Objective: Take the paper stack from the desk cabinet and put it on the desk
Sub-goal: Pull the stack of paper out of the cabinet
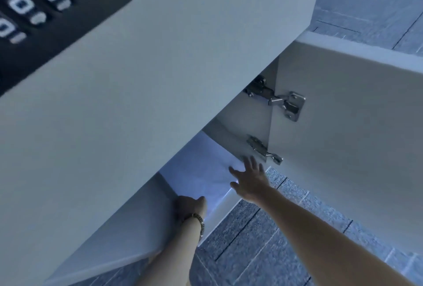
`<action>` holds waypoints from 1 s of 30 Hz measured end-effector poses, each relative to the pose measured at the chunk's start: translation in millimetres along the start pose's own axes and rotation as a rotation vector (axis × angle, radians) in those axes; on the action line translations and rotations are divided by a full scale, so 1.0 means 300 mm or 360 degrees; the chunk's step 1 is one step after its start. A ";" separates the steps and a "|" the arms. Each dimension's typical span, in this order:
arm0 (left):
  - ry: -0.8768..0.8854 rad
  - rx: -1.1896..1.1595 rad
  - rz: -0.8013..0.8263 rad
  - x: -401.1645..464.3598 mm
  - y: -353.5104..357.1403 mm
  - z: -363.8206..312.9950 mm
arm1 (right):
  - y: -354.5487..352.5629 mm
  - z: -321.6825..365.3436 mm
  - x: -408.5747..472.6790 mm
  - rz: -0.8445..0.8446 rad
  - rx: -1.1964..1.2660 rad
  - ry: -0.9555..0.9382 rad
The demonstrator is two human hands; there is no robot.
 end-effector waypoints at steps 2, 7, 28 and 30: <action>0.0003 0.0020 -0.0059 0.005 0.010 0.005 | -0.013 0.002 -0.008 -0.0100 0.0113 -0.0006; -0.0065 0.0063 -0.0127 0.048 0.027 0.014 | -0.056 0.006 0.055 -0.0185 0.0545 0.0169; -0.0271 -0.0180 -0.0079 0.119 0.094 0.067 | -0.044 -0.049 0.122 0.0000 0.0971 0.0481; -0.0275 -0.0213 -0.0082 0.072 0.082 0.070 | -0.040 -0.055 0.094 -0.0004 0.1055 0.0439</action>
Point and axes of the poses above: each hand's wrist, its own x-axis towards the middle knuckle, its own y-axis out of the palm, z = x × y, the point moved 8 cm from there along x, towards the middle knuckle, and after that the axes turned 3 degrees about -y, right-handed, at the moved point
